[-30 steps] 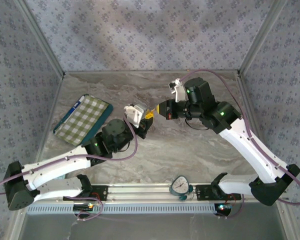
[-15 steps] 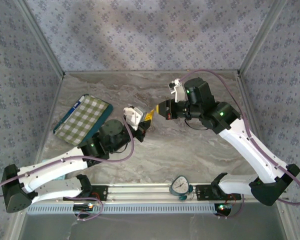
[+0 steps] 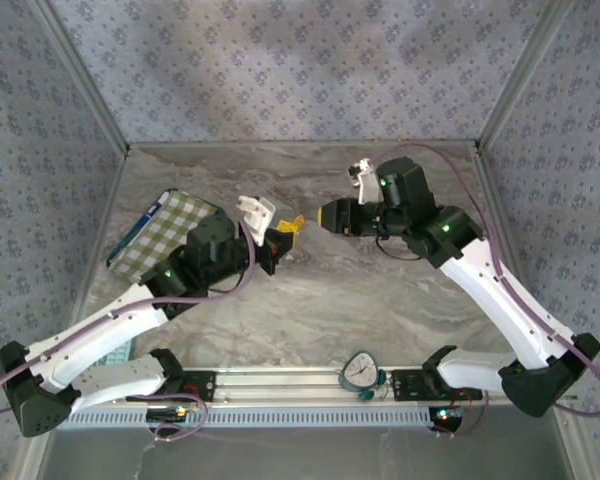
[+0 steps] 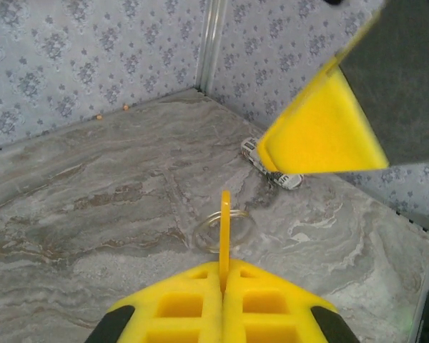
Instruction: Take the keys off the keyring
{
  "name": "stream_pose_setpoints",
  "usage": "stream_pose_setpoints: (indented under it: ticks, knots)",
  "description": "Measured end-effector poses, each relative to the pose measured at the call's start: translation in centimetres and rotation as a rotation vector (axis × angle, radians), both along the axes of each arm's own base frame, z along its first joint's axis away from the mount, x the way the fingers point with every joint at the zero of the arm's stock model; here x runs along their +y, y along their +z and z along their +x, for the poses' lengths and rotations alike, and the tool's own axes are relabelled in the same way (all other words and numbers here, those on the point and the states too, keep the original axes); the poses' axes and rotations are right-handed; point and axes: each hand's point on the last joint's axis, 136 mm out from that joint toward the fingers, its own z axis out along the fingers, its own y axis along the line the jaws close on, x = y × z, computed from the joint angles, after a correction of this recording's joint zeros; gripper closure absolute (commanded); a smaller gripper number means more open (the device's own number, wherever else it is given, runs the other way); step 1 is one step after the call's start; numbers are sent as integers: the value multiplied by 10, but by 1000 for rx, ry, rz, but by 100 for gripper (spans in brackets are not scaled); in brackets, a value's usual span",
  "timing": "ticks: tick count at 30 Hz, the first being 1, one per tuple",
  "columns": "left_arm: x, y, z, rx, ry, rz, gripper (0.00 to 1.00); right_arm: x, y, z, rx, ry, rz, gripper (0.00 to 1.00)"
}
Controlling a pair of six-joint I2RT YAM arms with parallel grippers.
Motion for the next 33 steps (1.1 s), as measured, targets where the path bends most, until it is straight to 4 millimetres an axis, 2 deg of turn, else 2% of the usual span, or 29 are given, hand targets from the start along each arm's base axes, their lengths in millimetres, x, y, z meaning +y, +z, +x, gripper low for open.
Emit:
stream_pose_setpoints:
  ticks: [6,10,18,25,33]
  knots:
    - [11,6,26,170,-2,-8,100,-36,-17,14,-59,-67,32,59]
    - [5,2,26,294,-70,0,100,-49,-34,13,-138,-58,48,54]
    - [-23,9,-1,463,-293,-27,100,-36,-42,-9,-464,80,128,52]
    - [-29,21,-21,515,-411,-61,100,-16,-8,-30,-679,231,204,42]
    - [-33,34,-35,530,-494,-86,100,2,0,-47,-797,348,216,39]
